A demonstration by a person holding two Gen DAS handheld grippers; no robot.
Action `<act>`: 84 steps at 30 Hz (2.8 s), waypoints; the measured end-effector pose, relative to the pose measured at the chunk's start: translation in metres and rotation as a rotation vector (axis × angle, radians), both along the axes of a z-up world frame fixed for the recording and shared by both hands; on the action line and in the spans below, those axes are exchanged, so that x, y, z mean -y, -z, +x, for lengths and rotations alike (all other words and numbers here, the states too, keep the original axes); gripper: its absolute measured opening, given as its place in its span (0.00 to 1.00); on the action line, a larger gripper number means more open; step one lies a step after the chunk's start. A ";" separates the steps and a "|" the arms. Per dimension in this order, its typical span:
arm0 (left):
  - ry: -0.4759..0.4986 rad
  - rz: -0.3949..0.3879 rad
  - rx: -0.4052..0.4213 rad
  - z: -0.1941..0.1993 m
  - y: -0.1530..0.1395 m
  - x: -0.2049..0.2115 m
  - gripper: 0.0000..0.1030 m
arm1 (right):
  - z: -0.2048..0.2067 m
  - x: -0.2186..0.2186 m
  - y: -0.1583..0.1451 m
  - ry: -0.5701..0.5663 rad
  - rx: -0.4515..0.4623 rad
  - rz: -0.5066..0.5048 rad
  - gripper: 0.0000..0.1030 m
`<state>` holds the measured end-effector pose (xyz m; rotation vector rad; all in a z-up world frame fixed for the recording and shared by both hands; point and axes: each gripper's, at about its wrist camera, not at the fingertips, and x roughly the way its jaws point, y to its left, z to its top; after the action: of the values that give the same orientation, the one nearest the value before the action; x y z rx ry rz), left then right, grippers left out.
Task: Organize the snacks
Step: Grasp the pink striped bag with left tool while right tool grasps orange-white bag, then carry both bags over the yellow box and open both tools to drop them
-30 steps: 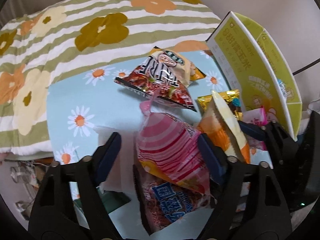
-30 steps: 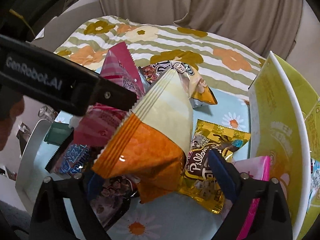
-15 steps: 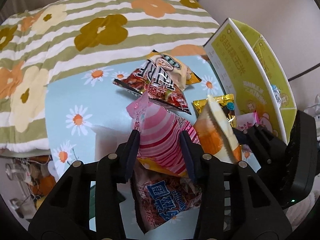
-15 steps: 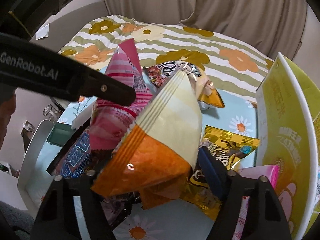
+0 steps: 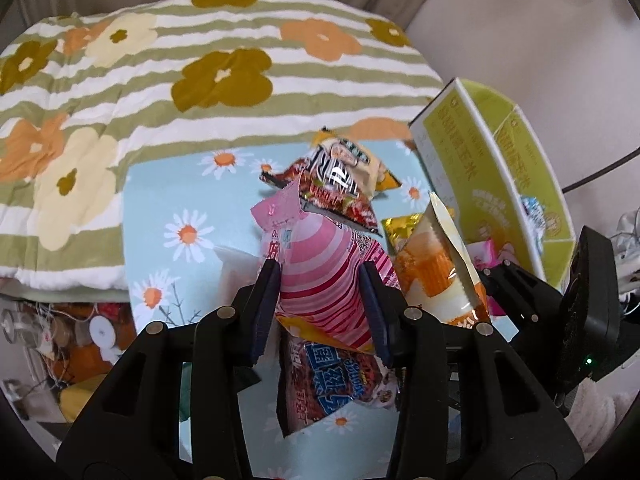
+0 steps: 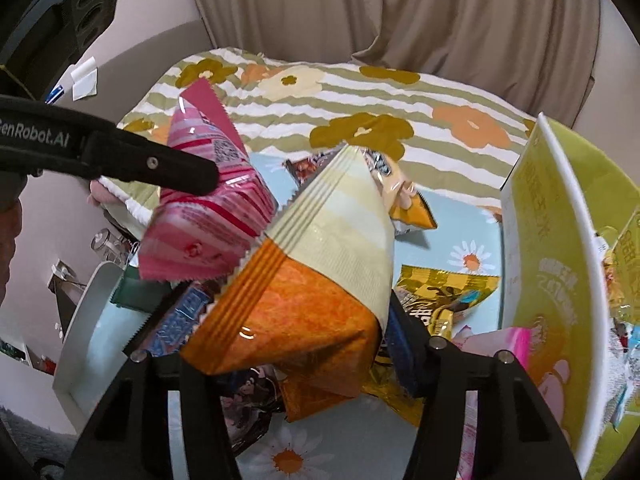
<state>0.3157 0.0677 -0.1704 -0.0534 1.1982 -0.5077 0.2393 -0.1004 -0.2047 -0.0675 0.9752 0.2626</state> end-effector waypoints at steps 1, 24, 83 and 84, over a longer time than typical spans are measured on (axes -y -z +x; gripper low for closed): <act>-0.005 -0.005 0.012 -0.001 -0.006 -0.002 0.36 | -0.002 0.001 -0.006 0.006 0.007 0.006 0.51; 0.083 -0.123 0.288 -0.021 -0.140 0.078 0.36 | -0.033 0.118 -0.169 0.220 0.229 0.085 0.51; -0.026 0.147 0.213 -0.052 -0.056 0.267 1.00 | -0.020 0.322 -0.097 0.216 0.066 0.054 1.00; -0.029 0.150 0.224 -0.055 -0.060 0.267 1.00 | -0.022 0.321 -0.099 0.215 0.069 0.053 1.00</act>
<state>0.2608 -0.1992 -0.1102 0.1118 1.0113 -0.3858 0.2174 -0.4218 -0.1054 0.0761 0.8982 0.0872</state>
